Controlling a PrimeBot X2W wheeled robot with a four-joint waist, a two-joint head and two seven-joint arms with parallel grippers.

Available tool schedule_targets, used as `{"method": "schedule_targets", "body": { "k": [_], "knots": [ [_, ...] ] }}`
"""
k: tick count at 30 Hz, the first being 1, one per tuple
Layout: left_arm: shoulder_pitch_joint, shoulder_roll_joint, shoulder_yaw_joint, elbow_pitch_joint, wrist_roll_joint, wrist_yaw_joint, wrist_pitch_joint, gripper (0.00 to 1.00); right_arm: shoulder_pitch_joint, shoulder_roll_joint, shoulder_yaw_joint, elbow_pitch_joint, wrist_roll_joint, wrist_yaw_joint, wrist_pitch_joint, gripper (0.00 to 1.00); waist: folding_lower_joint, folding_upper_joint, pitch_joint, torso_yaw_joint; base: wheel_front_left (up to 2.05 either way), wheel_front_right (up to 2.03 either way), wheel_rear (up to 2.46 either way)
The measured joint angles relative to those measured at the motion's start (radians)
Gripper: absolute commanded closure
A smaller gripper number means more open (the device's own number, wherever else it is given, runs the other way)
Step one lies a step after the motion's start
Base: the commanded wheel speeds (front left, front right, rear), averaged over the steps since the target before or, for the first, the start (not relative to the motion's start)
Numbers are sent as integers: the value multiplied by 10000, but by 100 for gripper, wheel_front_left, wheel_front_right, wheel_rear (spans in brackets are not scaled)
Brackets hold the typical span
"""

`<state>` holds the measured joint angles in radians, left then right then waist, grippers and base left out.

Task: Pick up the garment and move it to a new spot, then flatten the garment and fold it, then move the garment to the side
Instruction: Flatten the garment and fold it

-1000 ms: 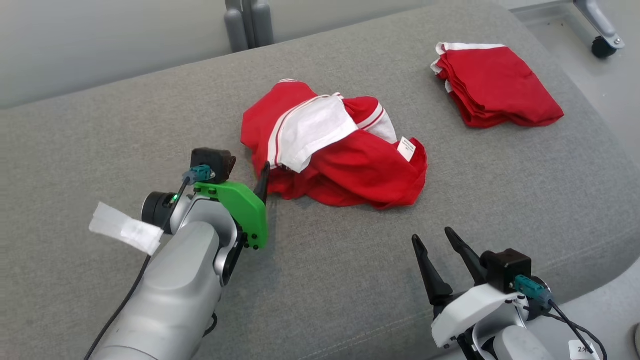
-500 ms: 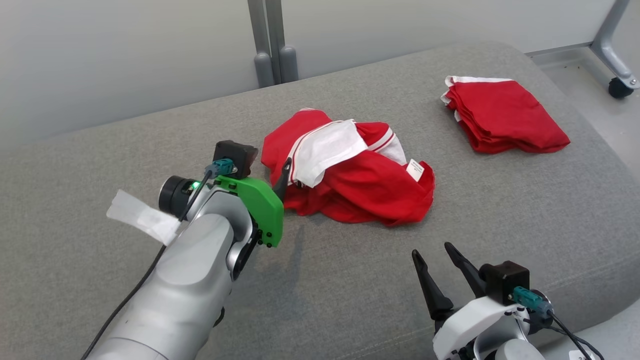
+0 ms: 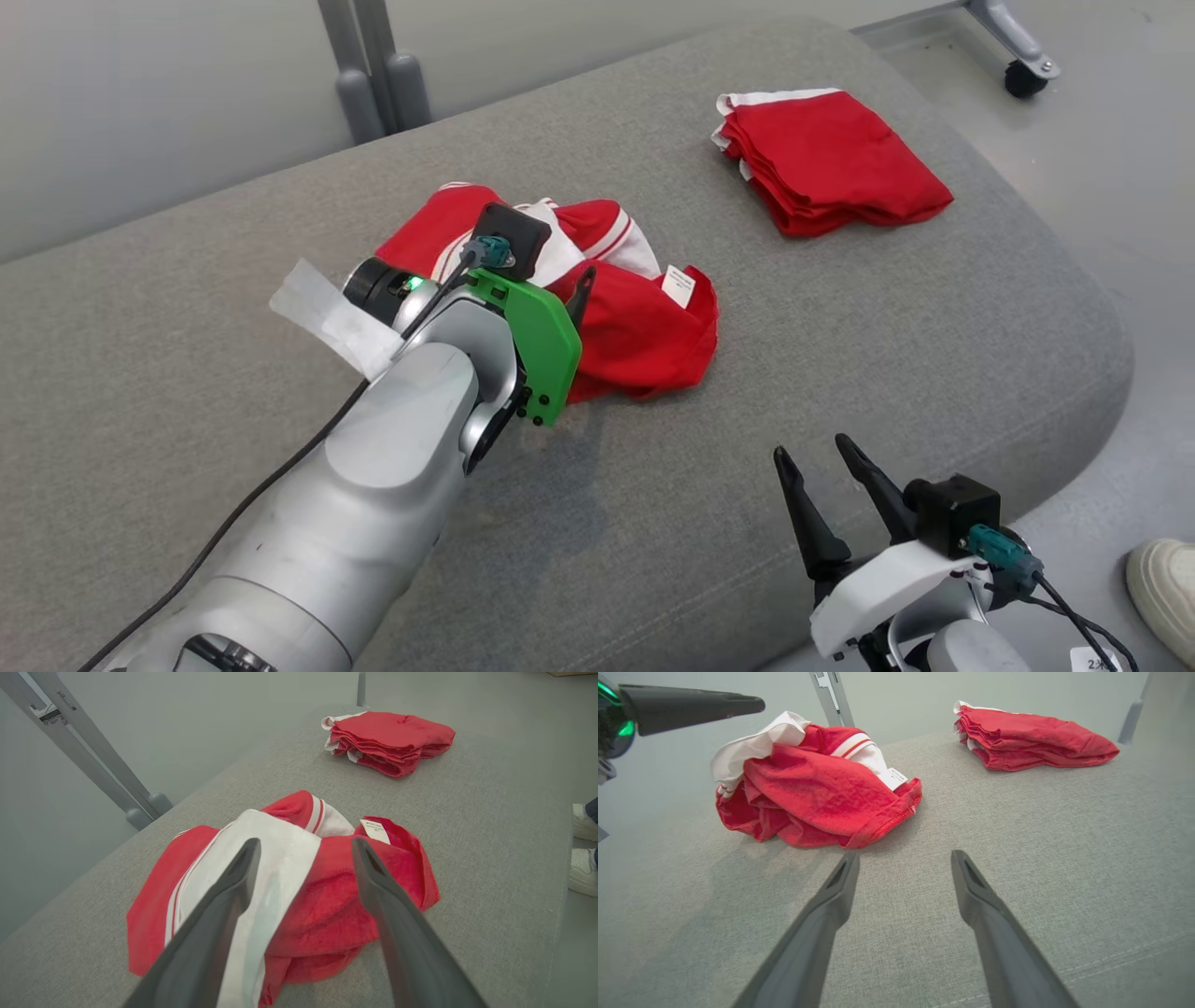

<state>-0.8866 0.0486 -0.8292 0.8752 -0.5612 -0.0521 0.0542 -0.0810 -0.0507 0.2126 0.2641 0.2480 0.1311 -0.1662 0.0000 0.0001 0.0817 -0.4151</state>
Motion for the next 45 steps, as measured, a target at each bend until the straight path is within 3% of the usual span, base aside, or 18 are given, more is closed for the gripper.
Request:
{"method": "schedule_targets", "body": {
  "k": [6, 11, 12, 14, 20, 24, 30, 38, 45],
  "knots": [
    [-126, -4, -190, 349, 96, 299, 205, 0, -99, 0, -2, 186, 161, 0, -221, 0, 0, 0, 525, -587, 0, 0, 0],
    [-337, 84, -146, 639, 245, 723, -261, 0, -237, 0, -4, 320, 249, 0, -357, 0, 0, 0, 892, -847, 0, 0, 0],
    [-368, 100, -134, 683, 259, 782, -368, 23, -264, 0, -2, 345, 261, 0, -384, 0, 0, 0, 946, -871, 0, 0, 0],
    [-419, 111, -90, 740, 259, 815, -571, 100, -304, 2, 36, 393, 284, 0, -401, 0, 0, 0, 1023, -881, 0, 0, 0],
    [-638, 115, 408, 652, -174, 650, -1578, 100, -426, 6, 38, 545, 301, 0, -472, 0, 0, 0, 977, -561, 0, 0, 0],
    [-812, 157, 988, 378, -650, 771, -2238, 100, -417, 8, -79, 589, 217, 0, -468, 0, 0, 0, 877, -223, 0, 0, 0],
    [-542, 982, 1854, -77, -1166, 1212, -2777, 100, -241, 10, -326, 550, 25, 0, -368, 0, 0, 0, 641, 453, 0, 0, 0],
    [1294, 2130, 2930, -1066, -1812, 1948, -3033, 100, 26, 12, -514, 238, -169, 0, -92, 0, 0, 0, 294, 1548, 0, 0, 0],
    [3125, 2725, 3601, -1973, -2132, 2654, -3116, 100, 214, 13, -550, -40, -236, 0, 157, 0, 0, 0, 14, 2377, 0, 0, 0]
  ]
}}
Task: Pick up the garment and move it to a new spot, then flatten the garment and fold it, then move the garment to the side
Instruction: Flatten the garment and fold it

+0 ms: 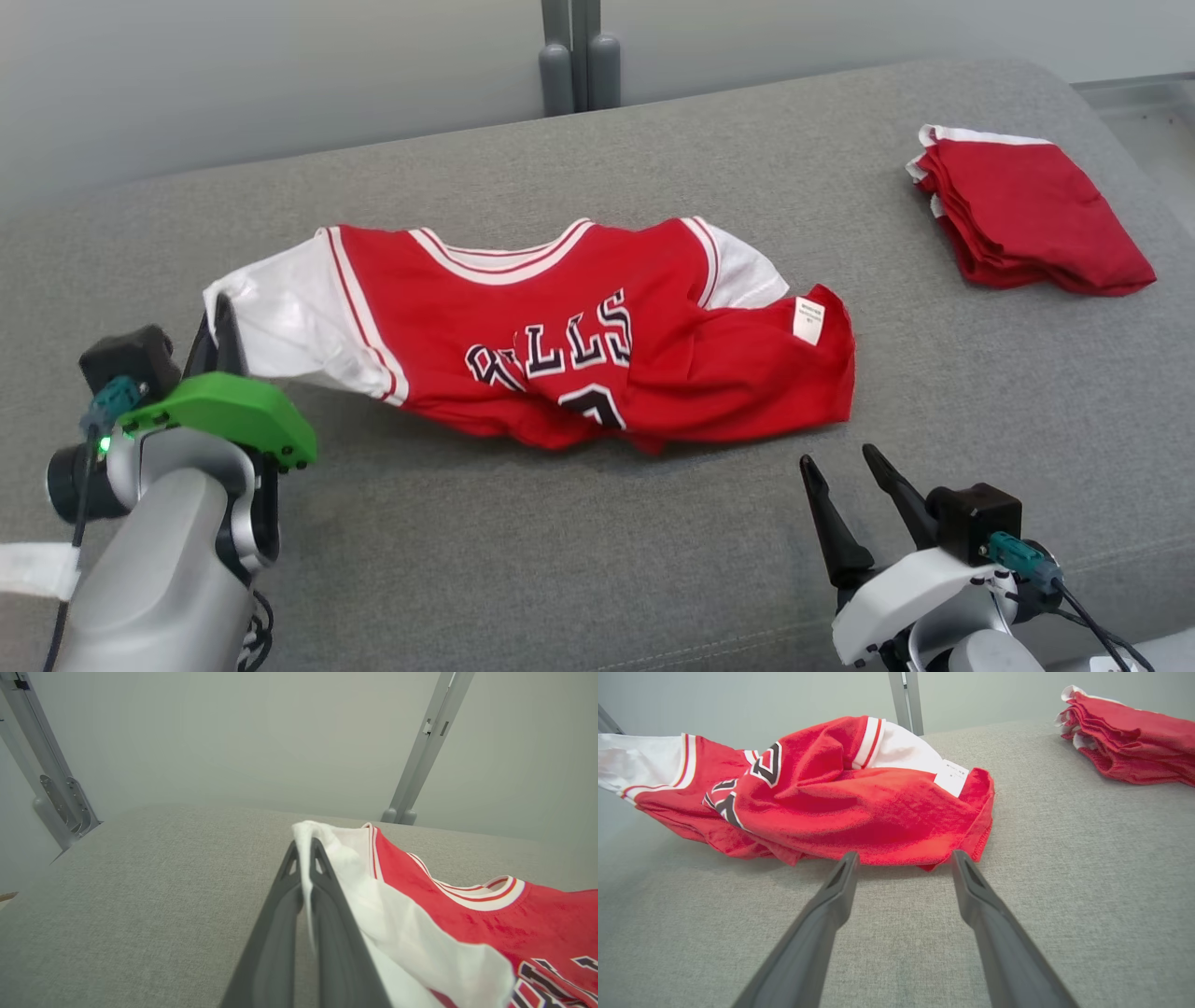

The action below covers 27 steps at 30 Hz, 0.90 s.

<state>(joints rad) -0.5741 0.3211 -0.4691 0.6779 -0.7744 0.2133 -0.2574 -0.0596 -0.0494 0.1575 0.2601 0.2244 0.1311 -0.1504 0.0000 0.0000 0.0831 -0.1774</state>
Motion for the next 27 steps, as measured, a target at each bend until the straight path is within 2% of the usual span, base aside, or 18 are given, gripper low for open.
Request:
{"method": "schedule_targets", "body": {
  "k": [6, 7, 8, 15, 20, 27],
  "knots": [
    [1363, 148, 378, -566, -232, 439, -23, 100, 115, 0, -6, -180, -73, 0, 159, 0, 0, 0, -219, 346, 0, 0, 0],
    [1543, 100, 433, -614, -314, 481, -21, 55, 131, 0, -8, -198, -73, 0, 173, 0, 0, 0, -251, 366, 0, 0, 0],
    [1712, 54, 493, -662, -399, 510, -23, 0, 147, -2, -10, -217, -77, 0, 192, 0, 0, 0, -280, 378, 0, 0, 0],
    [2774, -234, 1191, -1411, -562, 598, -38, 0, 346, -2, -50, -313, -176, 0, 347, 0, 0, 0, -534, 365, 0, 0, 0],
    [3920, -545, 1990, -2794, 151, 648, -48, 0, 516, -2, -153, -449, -247, 0, 395, 0, 0, 0, -702, 406, 0, 0, 0],
    [5254, -1292, 3014, -4437, 1058, 161, -48, 0, 674, -2, -328, -508, -257, 0, 431, 0, 0, 0, -871, 594, 0, 0, 0]
  ]
}}
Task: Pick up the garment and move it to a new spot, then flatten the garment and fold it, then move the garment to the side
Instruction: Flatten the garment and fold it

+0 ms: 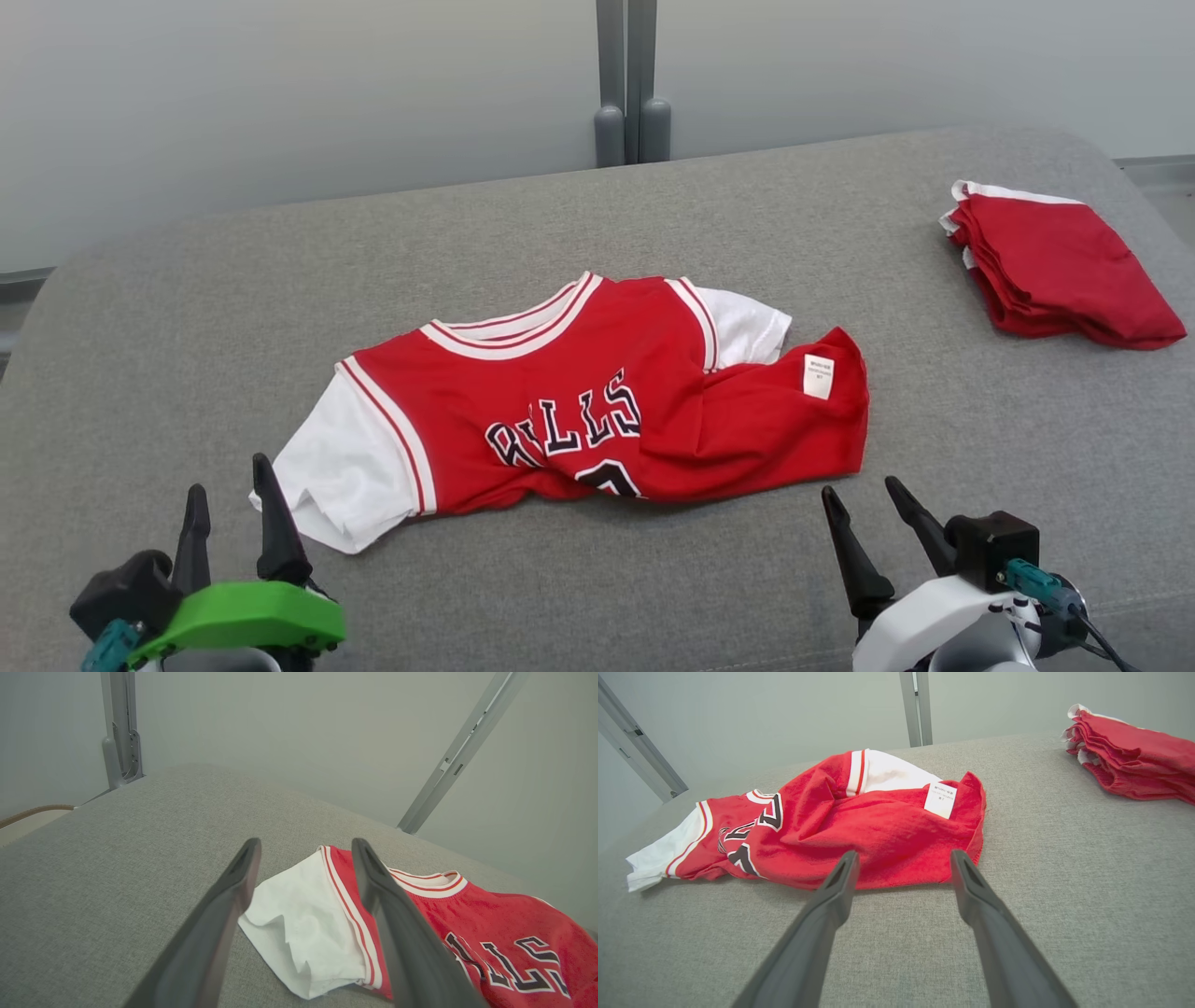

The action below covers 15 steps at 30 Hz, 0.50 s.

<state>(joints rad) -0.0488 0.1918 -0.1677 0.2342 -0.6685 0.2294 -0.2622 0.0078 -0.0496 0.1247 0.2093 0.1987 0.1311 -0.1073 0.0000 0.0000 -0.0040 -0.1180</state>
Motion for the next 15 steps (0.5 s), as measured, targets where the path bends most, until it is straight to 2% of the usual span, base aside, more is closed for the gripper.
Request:
{"method": "schedule_targets", "body": {
  "k": [5, 10, 15],
  "knots": [
    [805, -782, 777, -1235, 1202, -757, -15, 0, 88, -2, -182, 12, -2, 0, 2, 0, 0, 0, -122, 231, 0, 0, 0],
    [1396, -1214, 1342, -2282, 2422, -1561, -17, 0, 92, 0, -313, 71, -4, 0, 0, 0, 0, 0, -217, 467, 0, 0, 0],
    [2054, -1379, 1452, -2454, 3185, -1860, -19, 0, 188, 0, -420, 242, -2, 0, -81, 0, 0, 0, -322, 642, 0, 0, 0]
  ]
}}
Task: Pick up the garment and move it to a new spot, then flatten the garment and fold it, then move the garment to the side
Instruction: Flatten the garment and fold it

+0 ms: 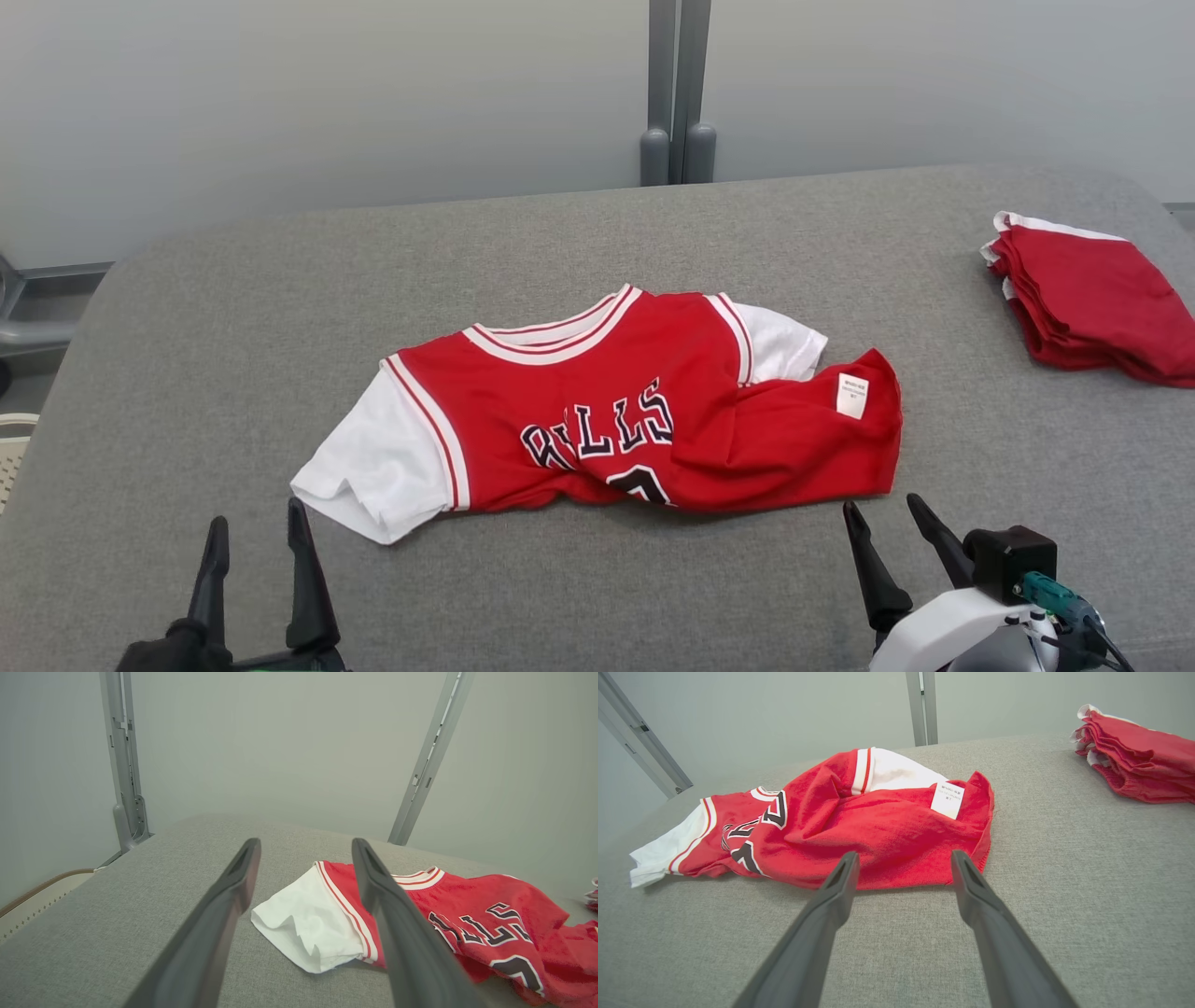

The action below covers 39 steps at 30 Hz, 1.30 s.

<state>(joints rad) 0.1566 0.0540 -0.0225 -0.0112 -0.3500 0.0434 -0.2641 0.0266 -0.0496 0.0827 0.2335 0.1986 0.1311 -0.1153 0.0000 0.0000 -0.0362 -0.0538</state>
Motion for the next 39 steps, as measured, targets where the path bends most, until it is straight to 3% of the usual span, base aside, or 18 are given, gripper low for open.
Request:
{"method": "schedule_targets", "body": {
  "k": [7, 11, 19, 29, 39],
  "knots": [
    [520, -17, -389, 178, 1616, -182, 2, 0, 97, 2, -311, 236, -159, 0, -25, 0, 0, 0, -101, 126, 0, 0, 0],
    [686, -19, -487, 261, 1960, -259, 2, 0, 108, -4, -598, 389, -347, 0, -79, 0, 0, 0, -118, 171, 0, 0, 0],
    [772, -23, -504, 383, 2011, -345, 0, 0, 26, 2, -848, 729, -514, 0, 140, 0, 0, 0, -90, 287, 0, 0, 0],
    [546, -29, -823, 587, 1879, -447, 0, 0, -1761, 6, -2215, 2397, -1287, 2, 2197, 0, 0, 0, 232, 471, 0, 0, 0],
    [255, -33, -949, 748, 1848, -523, 0, 0, -2961, 6, -2683, 3739, -1294, 2, 2067, 0, 0, 0, 788, 797, 0, 0, 0]
  ]
}}
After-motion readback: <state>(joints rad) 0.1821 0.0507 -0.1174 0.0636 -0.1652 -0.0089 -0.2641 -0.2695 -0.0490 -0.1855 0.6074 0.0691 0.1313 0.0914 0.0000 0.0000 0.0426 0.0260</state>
